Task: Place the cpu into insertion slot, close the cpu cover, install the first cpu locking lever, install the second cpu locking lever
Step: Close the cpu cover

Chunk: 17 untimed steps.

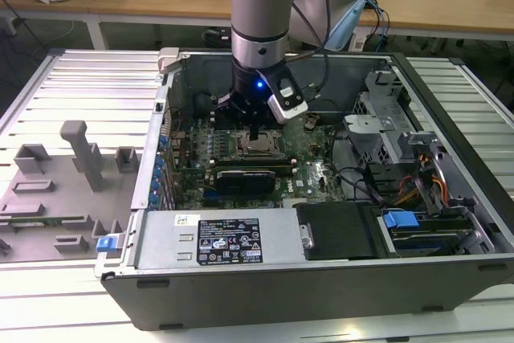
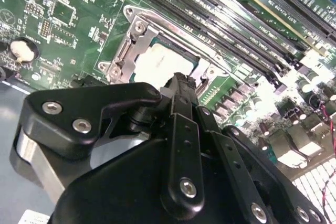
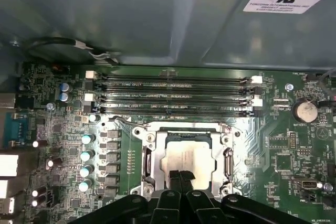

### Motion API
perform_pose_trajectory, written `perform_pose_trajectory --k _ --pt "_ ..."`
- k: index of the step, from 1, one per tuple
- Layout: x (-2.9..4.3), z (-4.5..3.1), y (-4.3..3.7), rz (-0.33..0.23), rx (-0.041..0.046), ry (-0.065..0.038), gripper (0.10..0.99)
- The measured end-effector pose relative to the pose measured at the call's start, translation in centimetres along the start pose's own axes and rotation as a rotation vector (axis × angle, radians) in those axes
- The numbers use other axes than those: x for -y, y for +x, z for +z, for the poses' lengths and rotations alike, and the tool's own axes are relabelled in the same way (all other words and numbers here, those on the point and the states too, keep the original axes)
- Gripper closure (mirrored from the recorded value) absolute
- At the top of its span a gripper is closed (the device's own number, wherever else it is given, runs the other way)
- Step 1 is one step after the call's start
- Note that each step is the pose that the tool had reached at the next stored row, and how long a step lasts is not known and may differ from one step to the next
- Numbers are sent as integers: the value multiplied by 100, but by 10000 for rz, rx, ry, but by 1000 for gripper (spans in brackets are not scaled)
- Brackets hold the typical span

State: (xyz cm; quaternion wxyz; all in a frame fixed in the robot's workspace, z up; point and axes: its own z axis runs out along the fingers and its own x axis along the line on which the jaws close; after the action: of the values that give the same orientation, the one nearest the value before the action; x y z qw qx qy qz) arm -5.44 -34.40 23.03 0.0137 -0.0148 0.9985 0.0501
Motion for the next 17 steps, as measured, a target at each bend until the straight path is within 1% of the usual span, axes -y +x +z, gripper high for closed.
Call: perform_pose_trajectory --k 1,2,3,4,6,7,8,9,17 --pt "-2 -1 -1 -78 -13 56 980" --pt "-2 2 -23 -109 -20 108 980" --pt "0 4 -87 -108 -31 118 980" --pt "1 5 -119 -109 -37 126 980" --pt "-2 5 -132 -107 -40 180 980" --pt "-8 3 -133 -110 -42 232 980" --pt "-35 -100 -136 -115 -37 371 980" --pt "-52 -170 -139 -117 -26 429 980" --pt "-51 -171 -138 -117 -27 435 980"
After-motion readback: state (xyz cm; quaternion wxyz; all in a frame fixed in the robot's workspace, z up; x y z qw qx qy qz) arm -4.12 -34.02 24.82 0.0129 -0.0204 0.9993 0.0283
